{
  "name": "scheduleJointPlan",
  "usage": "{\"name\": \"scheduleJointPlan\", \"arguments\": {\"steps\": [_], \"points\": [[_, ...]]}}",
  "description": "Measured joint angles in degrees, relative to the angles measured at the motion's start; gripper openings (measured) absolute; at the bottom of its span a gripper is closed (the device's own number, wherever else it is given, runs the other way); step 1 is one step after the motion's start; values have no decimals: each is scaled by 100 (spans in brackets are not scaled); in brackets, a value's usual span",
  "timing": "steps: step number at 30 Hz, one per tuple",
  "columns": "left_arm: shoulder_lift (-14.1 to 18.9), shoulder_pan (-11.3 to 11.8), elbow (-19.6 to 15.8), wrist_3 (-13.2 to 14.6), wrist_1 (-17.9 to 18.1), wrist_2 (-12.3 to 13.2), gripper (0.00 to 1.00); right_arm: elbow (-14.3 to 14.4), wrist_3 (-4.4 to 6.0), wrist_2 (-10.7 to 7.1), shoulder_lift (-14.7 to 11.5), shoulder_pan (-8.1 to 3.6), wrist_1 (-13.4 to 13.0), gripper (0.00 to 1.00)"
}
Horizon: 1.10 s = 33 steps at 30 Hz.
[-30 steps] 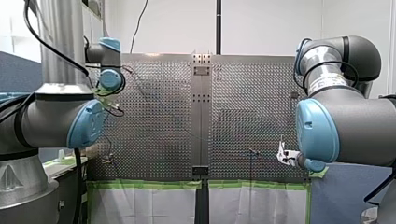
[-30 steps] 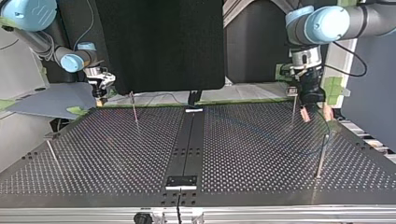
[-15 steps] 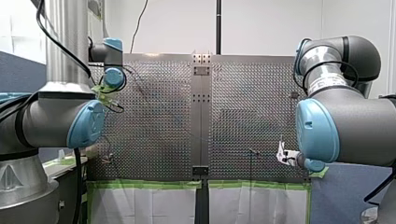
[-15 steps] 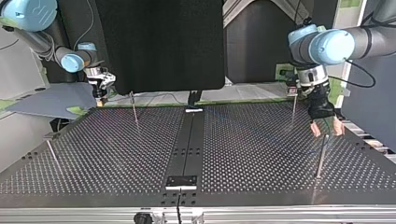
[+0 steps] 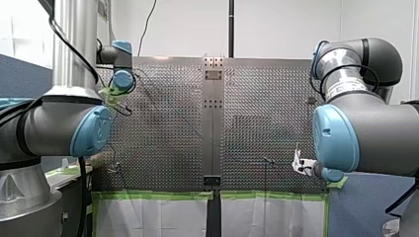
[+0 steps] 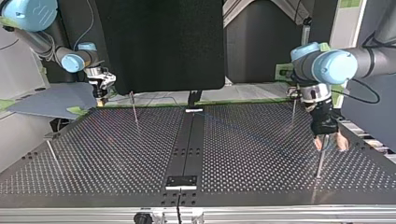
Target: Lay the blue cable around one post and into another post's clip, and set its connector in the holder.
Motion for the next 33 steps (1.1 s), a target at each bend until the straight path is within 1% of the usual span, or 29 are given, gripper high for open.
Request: {"name": "scheduleJointPlan", "arguments": {"steps": [5,9,12,20,25,33], "points": [[-18,94,207,-86,6,-18,100,0,0,0,-1,-2,7,9],[-133,150,390,-113,2,-6,100,0,0,0,-3,-4,3,9],[-240,162,452,-107,-5,-10,100,0,0,0,-1,-12,4,9],[-302,172,471,-129,-27,-35,100,0,0,0,-3,-22,-3,9],[-303,178,458,-86,-26,-27,100,0,0,0,-1,-20,-7,9],[-304,183,338,27,64,14,100,0,7,0,1,-19,-12,9]]}}
